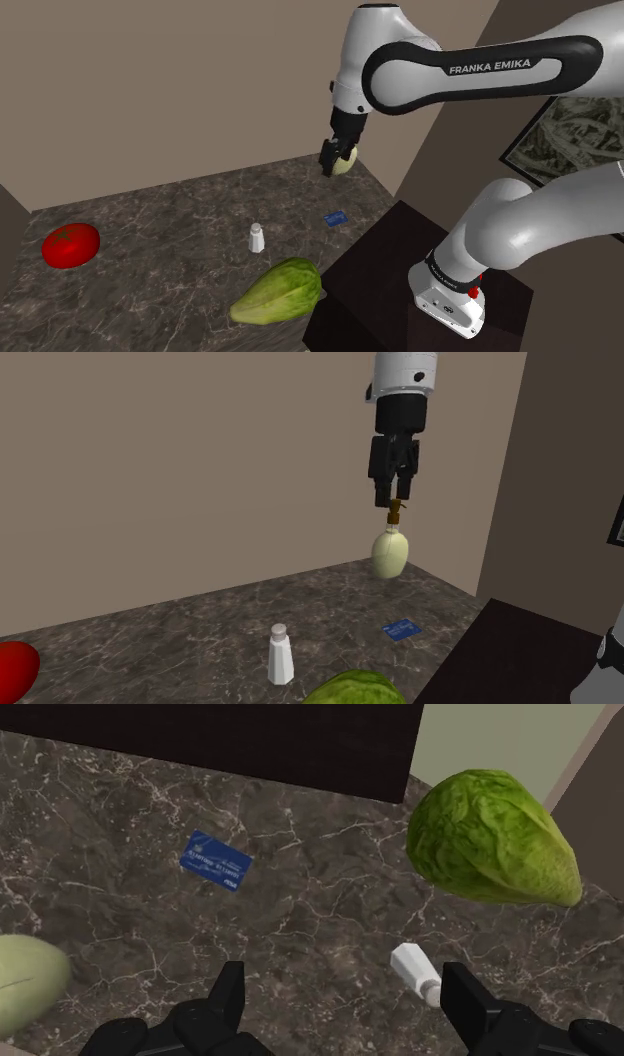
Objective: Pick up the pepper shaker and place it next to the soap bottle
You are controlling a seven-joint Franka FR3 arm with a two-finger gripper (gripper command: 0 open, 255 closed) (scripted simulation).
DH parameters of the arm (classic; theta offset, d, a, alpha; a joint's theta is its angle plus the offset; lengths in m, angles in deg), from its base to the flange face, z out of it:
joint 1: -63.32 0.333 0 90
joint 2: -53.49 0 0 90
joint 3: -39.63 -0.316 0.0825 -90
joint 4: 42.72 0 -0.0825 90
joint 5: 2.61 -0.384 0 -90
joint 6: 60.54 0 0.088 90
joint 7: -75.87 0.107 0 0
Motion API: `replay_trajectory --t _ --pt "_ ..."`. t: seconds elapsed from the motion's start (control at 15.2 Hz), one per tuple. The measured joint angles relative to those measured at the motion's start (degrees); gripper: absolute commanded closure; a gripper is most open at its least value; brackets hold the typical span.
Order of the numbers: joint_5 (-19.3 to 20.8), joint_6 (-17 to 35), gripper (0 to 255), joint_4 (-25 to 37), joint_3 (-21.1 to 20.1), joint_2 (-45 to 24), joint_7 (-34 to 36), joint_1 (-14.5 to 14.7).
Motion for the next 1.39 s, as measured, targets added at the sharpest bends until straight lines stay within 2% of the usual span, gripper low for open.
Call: replay_trajectory --t 0.4,0.73,0.92,1.12,1.39 --pt "1.87 11.6 0 0.52 -6.49 -11.23 5.0 0.43" --pt "7.62 18.8 0 4.47 -11.08 -22.41 11.1 -0.19" --pt "13.22 23.31 0 6.73 -13.21 -29.94 16.31 -0.14" --pt "20.31 25.47 0 11.25 -13.7 -37.99 21.86 0.77" --pt "29.3 27.37 0 17.01 -12.32 -47.85 29.16 4.43"
